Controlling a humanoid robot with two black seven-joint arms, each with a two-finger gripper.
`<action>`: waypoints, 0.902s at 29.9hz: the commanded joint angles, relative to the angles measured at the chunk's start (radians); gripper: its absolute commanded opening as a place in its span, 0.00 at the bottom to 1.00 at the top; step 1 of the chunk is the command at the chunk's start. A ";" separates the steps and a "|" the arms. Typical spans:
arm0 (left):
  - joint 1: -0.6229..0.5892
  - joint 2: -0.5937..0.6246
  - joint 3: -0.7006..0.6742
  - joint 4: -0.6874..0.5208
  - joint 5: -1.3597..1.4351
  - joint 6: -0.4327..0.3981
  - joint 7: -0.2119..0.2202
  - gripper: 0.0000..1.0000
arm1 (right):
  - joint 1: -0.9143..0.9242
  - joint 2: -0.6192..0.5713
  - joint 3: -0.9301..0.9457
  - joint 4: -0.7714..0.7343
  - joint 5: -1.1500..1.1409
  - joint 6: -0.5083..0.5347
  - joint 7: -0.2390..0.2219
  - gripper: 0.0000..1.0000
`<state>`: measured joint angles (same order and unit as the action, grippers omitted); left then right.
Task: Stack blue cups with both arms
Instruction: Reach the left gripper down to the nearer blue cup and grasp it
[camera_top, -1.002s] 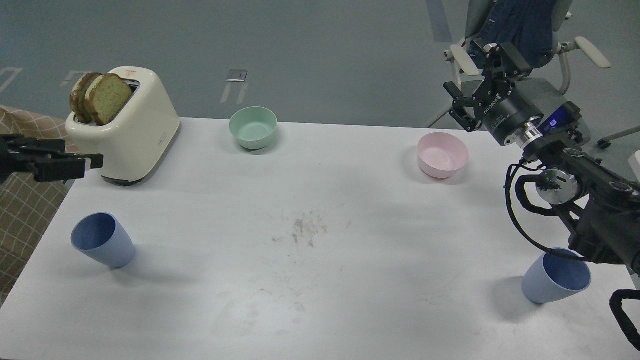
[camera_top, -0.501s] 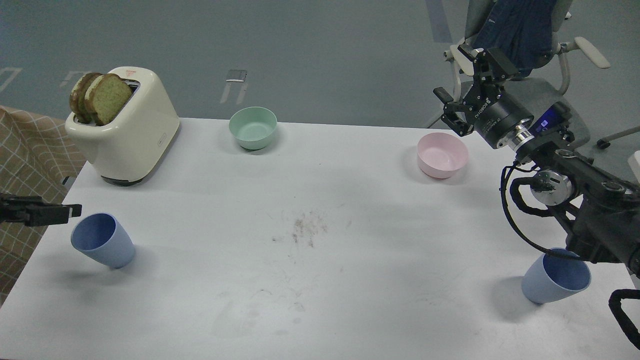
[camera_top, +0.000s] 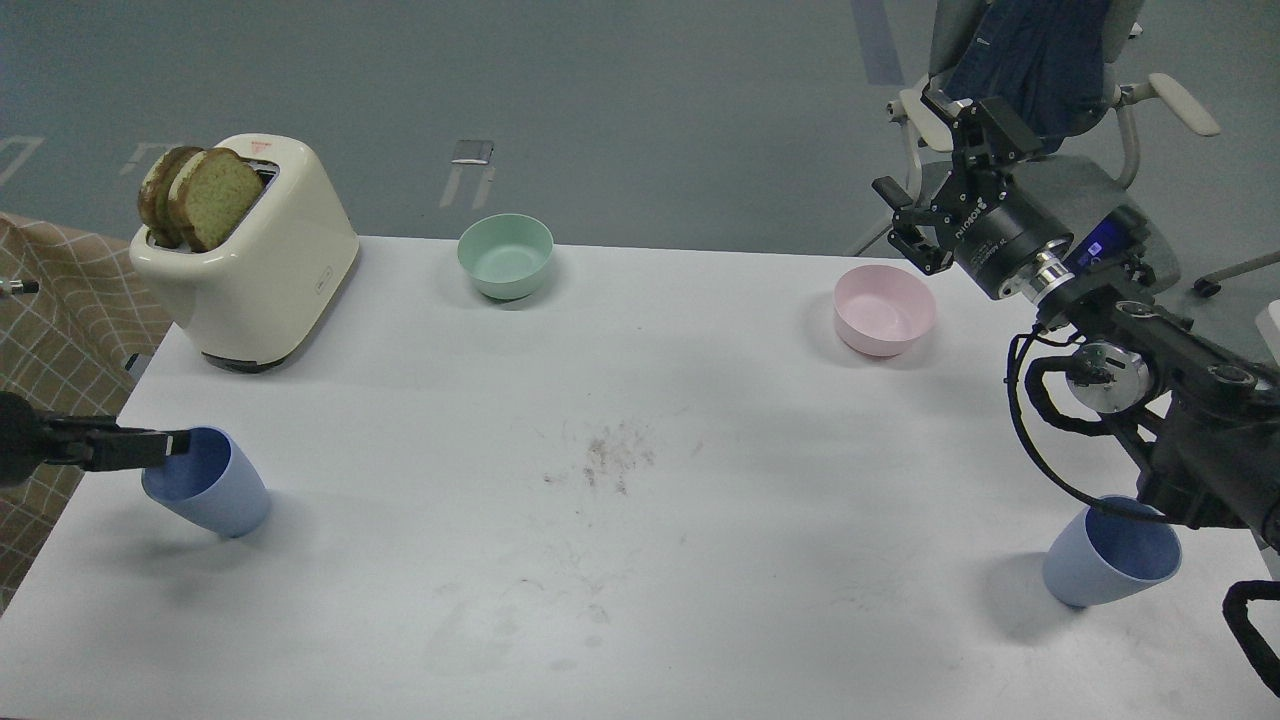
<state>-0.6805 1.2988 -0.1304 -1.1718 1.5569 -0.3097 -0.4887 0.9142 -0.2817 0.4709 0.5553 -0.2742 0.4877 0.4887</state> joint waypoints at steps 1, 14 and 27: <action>0.021 -0.006 0.000 0.000 0.000 0.000 0.000 0.85 | -0.002 0.001 0.000 0.000 0.000 0.000 0.000 1.00; 0.021 -0.019 0.003 0.024 0.020 0.023 0.000 0.00 | 0.000 0.003 0.000 -0.006 0.000 0.000 0.000 1.00; -0.114 0.019 -0.014 -0.063 0.028 0.063 0.000 0.00 | 0.006 -0.001 0.000 -0.005 0.000 -0.001 0.000 1.00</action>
<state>-0.7083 1.2984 -0.1422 -1.1901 1.5783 -0.2591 -0.4887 0.9168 -0.2819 0.4709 0.5504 -0.2747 0.4860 0.4887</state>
